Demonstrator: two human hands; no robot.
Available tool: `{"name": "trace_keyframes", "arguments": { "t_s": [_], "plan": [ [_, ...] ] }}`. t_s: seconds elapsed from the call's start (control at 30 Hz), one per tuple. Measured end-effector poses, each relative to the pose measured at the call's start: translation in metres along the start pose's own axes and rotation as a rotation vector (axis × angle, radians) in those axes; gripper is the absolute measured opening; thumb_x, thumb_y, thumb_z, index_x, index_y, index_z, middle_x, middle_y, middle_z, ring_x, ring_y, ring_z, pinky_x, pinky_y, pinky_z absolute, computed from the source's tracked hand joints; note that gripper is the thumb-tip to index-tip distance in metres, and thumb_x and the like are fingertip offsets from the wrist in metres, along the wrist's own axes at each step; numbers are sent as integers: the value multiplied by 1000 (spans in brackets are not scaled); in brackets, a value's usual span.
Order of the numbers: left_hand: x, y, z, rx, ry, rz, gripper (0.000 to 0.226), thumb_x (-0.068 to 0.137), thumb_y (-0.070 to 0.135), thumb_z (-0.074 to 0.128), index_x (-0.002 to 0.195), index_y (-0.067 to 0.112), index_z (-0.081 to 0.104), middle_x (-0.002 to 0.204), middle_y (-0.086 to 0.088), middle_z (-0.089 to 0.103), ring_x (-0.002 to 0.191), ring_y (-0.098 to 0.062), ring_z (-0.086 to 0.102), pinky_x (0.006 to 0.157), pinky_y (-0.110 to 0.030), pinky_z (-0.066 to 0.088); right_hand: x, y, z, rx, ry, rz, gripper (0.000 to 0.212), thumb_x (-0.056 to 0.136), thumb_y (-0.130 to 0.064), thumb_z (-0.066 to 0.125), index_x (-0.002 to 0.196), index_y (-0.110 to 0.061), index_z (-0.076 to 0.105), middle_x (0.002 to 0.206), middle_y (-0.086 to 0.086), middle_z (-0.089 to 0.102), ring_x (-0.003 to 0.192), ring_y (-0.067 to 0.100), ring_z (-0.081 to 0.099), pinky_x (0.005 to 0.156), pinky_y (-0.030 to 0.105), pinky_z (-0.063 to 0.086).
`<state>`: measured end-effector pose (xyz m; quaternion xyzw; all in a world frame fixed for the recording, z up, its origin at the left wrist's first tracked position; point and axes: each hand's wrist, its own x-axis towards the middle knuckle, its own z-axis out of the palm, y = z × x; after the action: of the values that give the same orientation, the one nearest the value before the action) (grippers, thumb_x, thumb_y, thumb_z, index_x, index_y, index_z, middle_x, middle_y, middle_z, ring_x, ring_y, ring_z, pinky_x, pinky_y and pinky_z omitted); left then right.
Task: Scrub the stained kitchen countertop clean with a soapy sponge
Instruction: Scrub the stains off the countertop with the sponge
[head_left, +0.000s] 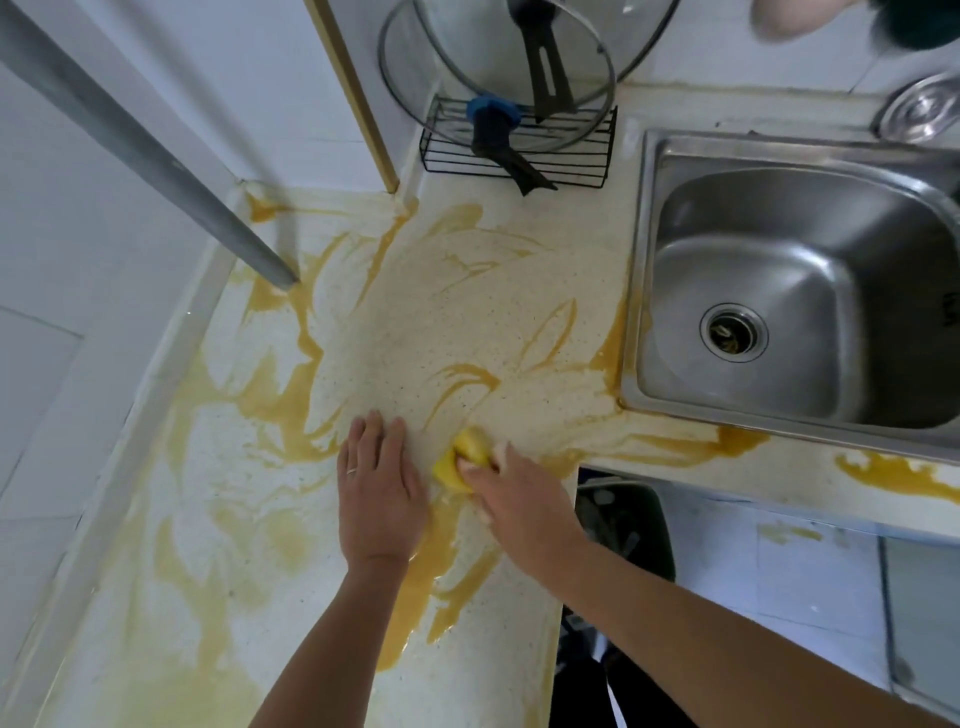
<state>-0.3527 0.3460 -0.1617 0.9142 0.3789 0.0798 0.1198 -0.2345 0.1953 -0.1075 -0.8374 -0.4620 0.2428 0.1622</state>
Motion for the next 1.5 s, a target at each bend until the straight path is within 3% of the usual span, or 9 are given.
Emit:
{"name": "trace_keyframes", "arguments": {
  "t_s": [0.1,0.33,0.53,0.63,0.73,0.8,1.03,1.27,1.5],
  "plan": [
    [0,0,-1,1,-4,10,51,104,26,30,148,9,52,159,-17,40,154,-33,26,125,-50,23,-5,11,-3,-82,-65,-164,39,98,-24,51,137,-28,47,108,7,46,86,24,57,63,30,42],
    [2,1,-3,3,5,10,51,103,23,30,148,10,51,160,-16,39,155,-32,25,128,-47,19,21,59,-33,-129,248,474,51,99,-19,52,147,-27,35,122,14,49,88,28,57,66,34,45],
    [6,0,-2,-1,6,7,48,103,21,35,146,10,53,159,-17,41,154,-33,26,127,-47,19,-27,15,8,-152,-268,-344,44,97,-29,52,139,-37,43,103,2,45,69,14,46,54,29,34],
    [5,-1,-1,-6,5,7,47,103,18,38,146,11,52,160,-16,40,155,-33,25,127,-48,20,4,42,-25,-165,-139,-236,52,96,-40,26,146,-39,41,109,6,44,77,19,49,63,31,34],
    [5,0,-1,-9,8,6,45,102,15,42,146,11,52,160,-16,39,155,-32,25,127,-48,20,32,72,-47,-181,115,245,50,101,-22,40,149,-36,37,125,15,47,89,34,59,65,35,43],
    [5,0,-2,-8,14,4,45,102,15,41,146,11,52,159,-16,40,154,-33,26,127,-48,20,25,55,-36,-185,154,326,54,99,-16,48,148,-32,35,129,18,48,95,36,60,68,38,48],
    [6,1,-2,-22,39,24,45,103,18,41,145,9,54,158,-19,42,153,-35,29,126,-49,21,-64,-23,50,-13,-146,-322,38,91,-17,43,122,-33,60,110,8,47,72,27,61,54,31,48],
    [10,4,-4,-7,49,17,47,105,23,34,146,10,54,158,-17,43,153,-33,29,126,-46,21,11,50,-30,-279,40,250,56,102,-15,46,151,-37,29,146,26,36,106,41,59,71,40,46],
    [5,-1,-2,18,44,35,45,106,22,35,146,10,52,158,-19,42,153,-36,29,126,-47,21,3,82,-37,-289,79,434,57,104,-19,44,155,-30,21,146,27,37,87,40,63,62,38,41]
  ]
}}
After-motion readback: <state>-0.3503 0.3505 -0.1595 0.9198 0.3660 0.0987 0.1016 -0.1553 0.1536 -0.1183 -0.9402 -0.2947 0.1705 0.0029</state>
